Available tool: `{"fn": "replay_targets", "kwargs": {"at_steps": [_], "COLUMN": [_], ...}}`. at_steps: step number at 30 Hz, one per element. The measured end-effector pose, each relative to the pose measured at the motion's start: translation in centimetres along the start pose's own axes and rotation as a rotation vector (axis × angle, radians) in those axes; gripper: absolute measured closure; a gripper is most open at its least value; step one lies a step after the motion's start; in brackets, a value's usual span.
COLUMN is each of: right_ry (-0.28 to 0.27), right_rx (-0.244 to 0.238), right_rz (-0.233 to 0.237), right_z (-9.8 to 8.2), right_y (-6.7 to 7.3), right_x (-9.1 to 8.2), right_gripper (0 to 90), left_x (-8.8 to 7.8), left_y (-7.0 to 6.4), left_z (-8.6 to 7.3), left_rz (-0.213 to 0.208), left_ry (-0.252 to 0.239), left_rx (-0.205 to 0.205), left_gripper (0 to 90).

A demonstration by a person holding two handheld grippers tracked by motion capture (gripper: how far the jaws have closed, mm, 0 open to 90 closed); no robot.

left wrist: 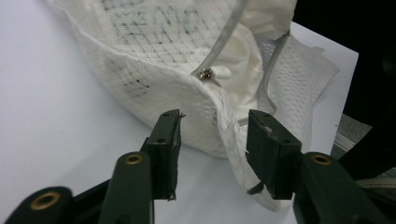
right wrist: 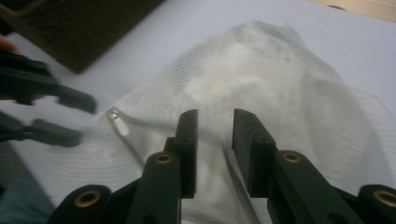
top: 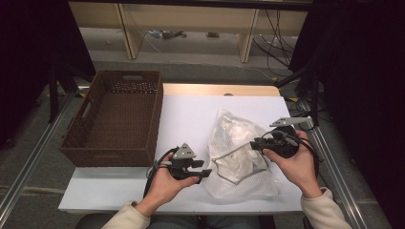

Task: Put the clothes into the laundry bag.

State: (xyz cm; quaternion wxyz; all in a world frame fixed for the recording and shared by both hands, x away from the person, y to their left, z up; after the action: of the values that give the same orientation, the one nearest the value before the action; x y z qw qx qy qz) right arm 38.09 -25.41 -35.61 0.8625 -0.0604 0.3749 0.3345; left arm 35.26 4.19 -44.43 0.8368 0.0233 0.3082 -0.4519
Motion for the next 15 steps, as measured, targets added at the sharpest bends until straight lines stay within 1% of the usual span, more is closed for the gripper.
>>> {"fn": "replay_targets", "kwargs": {"at_steps": [1,2,3,4,5,6,7,8,10,11,12,13,14,15], "right_ry": [0.006,0.008,0.029,0.014,-0.010,0.000,-0.002,-0.004,0.014,0.028,0.045,0.040,0.059,0.068], "right_rx": [-0.002,0.000,-0.013,-0.007,-0.004,-0.004,-0.004,-0.002,-0.012,-0.016,-0.026,-0.023,-0.029,-0.028], "right_rz": [0.026,0.031,0.035,0.032,0.036,0.062,0.073,0.087,0.116,0.125,0.138,0.139,0.148,0.154], "right_z": [0.0,0.0,0.1,0.2,0.2,0.3,0.3,0.2,-0.2,-0.3,-0.5,-0.8,-0.9,-1.0], "right_y": [0.5,1.0,1.1,1.2,1.4,1.5,1.6,1.9,2.8,3.0,3.3,3.7,3.9,4.2], "right_x": [0.1,0.3,0.1,-0.2,-0.4,-0.8,-0.8,-0.7,0.3,0.7,1.4,2.2,2.5,2.9], "right_gripper": [70.6,70.5,70.5,70.7,70.9,71.0,71.3,72.1,72.8,73.2,73.4,73.7,73.8,73.8], "left_x": [-0.2,-0.2,-0.3,-0.3,-0.4,-0.4,-0.4,-0.4,-0.3,-0.3,-0.3,-0.3,-0.4,-0.5], "left_y": [0.0,0.0,0.0,-0.1,-0.2,-0.2,-0.3,-0.3,-0.3,-0.4,-0.5,-0.4,-0.4,-0.3], "left_z": [-0.1,-0.1,-0.2,-0.2,-0.3,-0.3,-0.2,-0.2,-0.2,-0.3,-0.3,-0.4,-0.5,-0.5], "left_rz": [0.003,-0.002,-0.012,-0.013,-0.015,-0.019,-0.018,-0.012,-0.001,0.006,0.019,0.018,0.025,0.028], "left_ry": [0.003,-0.004,-0.006,-0.005,-0.003,0.001,0.005,0.004,0.008,0.009,0.010,0.013,0.014,0.017], "left_rx": [0.001,0.007,0.002,-0.012,-0.003,0.001,-0.005,0.014,0.023,0.015,0.016,0.034,0.029,0.036], "left_gripper": [50.5,49.4,48.7,48.2,47.7,46.9,46.4,46.0,45.0,44.6,44.2,43.8,43.7,43.6]}}
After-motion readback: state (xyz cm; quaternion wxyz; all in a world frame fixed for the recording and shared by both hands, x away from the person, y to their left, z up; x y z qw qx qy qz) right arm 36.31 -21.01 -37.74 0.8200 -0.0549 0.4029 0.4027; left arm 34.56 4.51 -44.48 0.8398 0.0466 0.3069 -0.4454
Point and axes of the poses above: each handheld gripper's, and its own axes: x roughly forward along the jaws, z roughly out of its top, y roughly to its left, the point moved 1 cm from there along x, roughly forward along the jaws, and after that the axes turned 1 degree about -x, right-handed, at the moved point
